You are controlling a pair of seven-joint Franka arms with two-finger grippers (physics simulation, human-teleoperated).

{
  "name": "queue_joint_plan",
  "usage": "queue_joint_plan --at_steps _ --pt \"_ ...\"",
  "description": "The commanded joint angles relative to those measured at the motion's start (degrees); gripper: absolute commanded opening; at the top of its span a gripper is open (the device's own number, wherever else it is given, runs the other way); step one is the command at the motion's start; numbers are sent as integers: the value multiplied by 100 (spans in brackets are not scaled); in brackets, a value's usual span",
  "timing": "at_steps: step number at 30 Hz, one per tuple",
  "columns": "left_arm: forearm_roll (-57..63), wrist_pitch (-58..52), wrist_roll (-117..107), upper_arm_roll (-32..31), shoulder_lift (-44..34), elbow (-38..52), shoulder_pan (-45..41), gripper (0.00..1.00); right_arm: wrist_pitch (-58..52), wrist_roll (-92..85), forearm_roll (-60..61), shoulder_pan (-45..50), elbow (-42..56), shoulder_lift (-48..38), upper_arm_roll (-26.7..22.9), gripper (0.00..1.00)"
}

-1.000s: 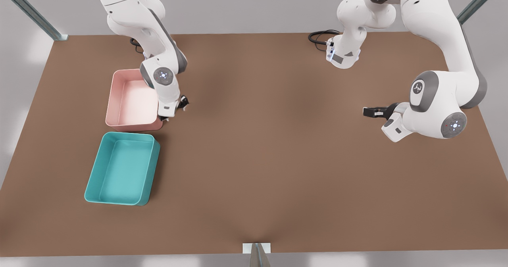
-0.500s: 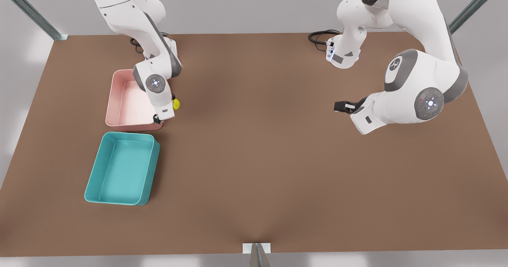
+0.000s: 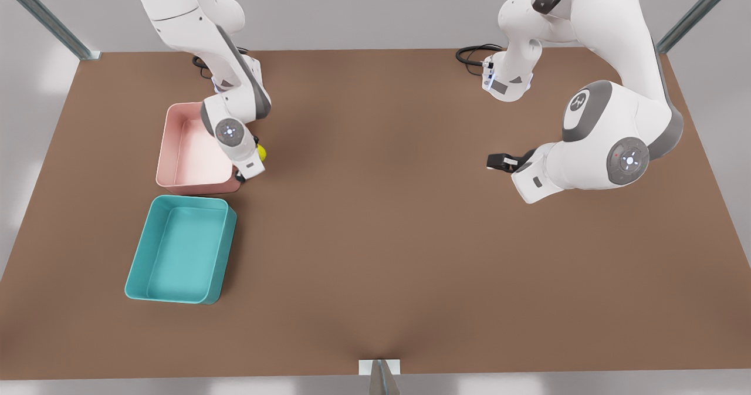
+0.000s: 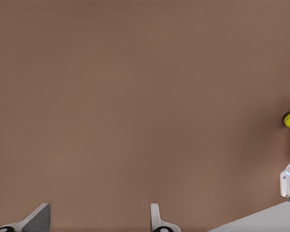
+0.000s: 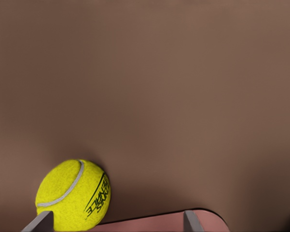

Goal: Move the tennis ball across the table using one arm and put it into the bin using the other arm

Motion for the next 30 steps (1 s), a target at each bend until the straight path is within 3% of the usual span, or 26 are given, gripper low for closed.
queue_joint_plan --at_steps 1,30 --pt "0 0 80 5 -8 9 -1 100 -10 -1140 175 765 16 6 -2 100" --pt "0 -35 116 5 36 0 25 100 -45 -1228 219 704 -309 -108 -28 100"
